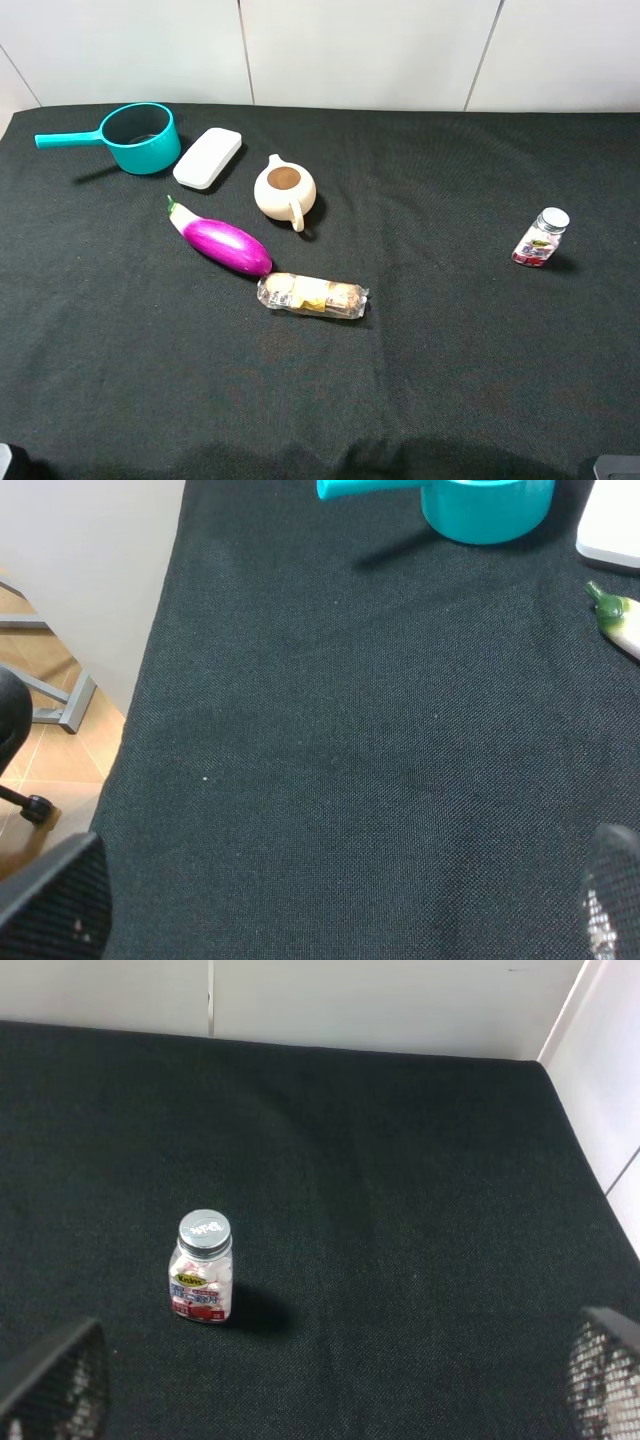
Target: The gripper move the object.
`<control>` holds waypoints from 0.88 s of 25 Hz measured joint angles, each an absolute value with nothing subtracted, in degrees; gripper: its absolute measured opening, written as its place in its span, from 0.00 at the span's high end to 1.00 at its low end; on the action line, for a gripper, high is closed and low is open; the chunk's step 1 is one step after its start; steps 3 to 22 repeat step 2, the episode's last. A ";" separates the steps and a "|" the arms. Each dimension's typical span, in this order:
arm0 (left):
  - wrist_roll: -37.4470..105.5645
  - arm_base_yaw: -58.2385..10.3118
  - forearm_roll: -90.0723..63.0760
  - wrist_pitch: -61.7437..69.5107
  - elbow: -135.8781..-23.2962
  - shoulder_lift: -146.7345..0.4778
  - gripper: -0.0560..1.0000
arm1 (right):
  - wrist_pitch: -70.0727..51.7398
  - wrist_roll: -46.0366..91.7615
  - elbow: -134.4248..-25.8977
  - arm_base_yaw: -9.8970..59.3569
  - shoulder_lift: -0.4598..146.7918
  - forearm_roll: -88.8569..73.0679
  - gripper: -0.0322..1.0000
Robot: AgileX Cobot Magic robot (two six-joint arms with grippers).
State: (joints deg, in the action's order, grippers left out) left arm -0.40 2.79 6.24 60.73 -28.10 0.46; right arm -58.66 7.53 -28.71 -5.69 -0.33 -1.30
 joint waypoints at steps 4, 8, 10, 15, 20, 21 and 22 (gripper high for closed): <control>-0.40 2.79 6.24 60.73 -28.10 0.46 0.01 | -58.66 7.53 -28.71 -5.69 -0.33 -1.30 0.30; -0.40 2.79 6.24 60.73 -28.10 0.46 0.01 | -58.66 7.53 -28.71 -5.69 -0.33 -1.30 0.30; -0.40 2.79 6.24 60.73 -28.10 0.46 0.01 | -58.66 7.53 -28.71 -5.69 -0.33 -1.30 0.30; -0.40 2.79 6.24 60.73 -28.10 0.46 0.01 | -58.66 7.53 -28.71 -5.69 -0.33 -1.30 0.30; -0.40 2.79 6.24 60.73 -28.10 0.46 0.01 | -58.66 7.53 -28.71 -5.69 -0.33 -1.30 0.30; -0.40 2.79 6.24 60.73 -28.10 0.46 0.01 | -58.66 7.53 -28.71 -5.69 -0.33 -1.30 0.30; -0.40 2.79 6.24 60.73 -28.10 0.46 0.01 | -58.66 7.53 -28.71 -5.69 -0.33 -1.30 0.30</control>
